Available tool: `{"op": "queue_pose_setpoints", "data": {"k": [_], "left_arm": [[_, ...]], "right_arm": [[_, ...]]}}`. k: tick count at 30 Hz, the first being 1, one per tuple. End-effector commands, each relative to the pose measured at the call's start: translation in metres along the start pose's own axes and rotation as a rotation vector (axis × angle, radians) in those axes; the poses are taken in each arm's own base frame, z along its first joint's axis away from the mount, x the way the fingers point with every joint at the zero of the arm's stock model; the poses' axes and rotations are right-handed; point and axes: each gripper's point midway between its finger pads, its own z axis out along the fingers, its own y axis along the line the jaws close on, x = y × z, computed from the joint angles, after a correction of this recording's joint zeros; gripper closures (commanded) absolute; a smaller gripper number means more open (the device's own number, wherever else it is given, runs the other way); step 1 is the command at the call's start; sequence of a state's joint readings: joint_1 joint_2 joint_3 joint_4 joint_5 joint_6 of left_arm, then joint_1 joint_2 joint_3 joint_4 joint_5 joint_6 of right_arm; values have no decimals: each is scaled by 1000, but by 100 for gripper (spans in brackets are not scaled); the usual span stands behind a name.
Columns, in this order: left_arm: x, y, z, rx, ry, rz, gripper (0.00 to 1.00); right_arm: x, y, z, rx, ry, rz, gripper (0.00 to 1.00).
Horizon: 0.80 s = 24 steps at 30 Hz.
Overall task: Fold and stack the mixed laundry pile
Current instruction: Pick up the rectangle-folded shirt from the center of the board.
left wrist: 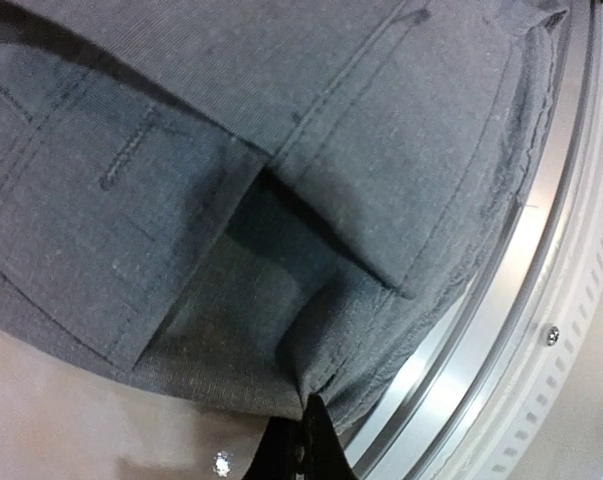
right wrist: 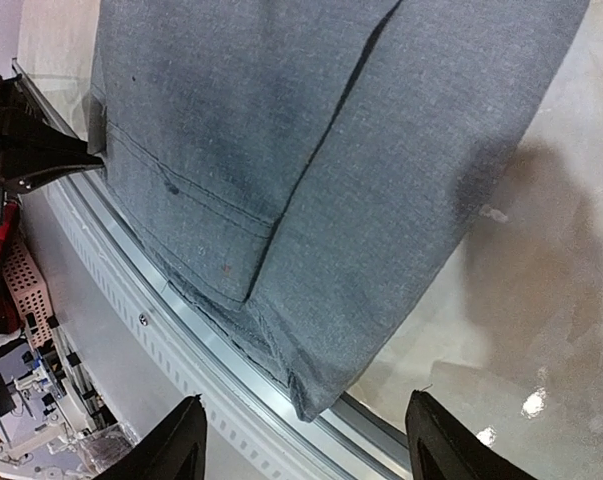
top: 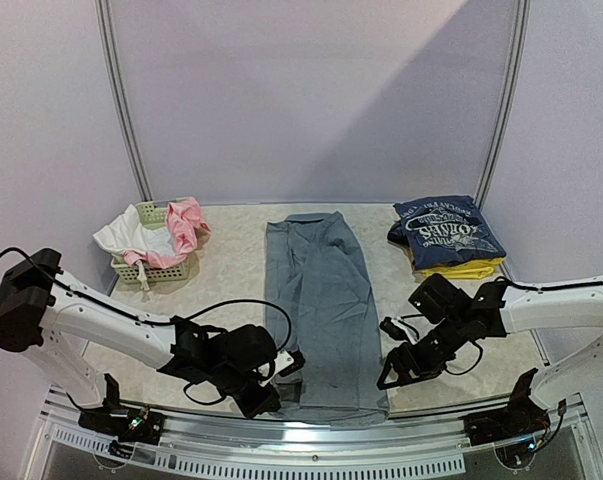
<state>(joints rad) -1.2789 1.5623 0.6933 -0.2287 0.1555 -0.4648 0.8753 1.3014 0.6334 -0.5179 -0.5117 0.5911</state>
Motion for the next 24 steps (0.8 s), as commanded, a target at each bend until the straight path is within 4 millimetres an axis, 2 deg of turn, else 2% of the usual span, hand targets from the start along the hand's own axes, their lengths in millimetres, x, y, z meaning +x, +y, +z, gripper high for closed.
{"op": "queue_pose_setpoints", "data": {"k": [1, 15, 24], "left_arm": [[14, -2, 7, 3, 52, -3, 100], [11, 1, 7, -16, 43, -13, 100], [9, 1, 9, -18, 39, -17, 100]], "right_arm": [[9, 4, 10, -18, 28, -10, 33], [28, 7, 27, -45, 90, -6, 59], [34, -8, 35, 18, 116, 27, 55]]}}
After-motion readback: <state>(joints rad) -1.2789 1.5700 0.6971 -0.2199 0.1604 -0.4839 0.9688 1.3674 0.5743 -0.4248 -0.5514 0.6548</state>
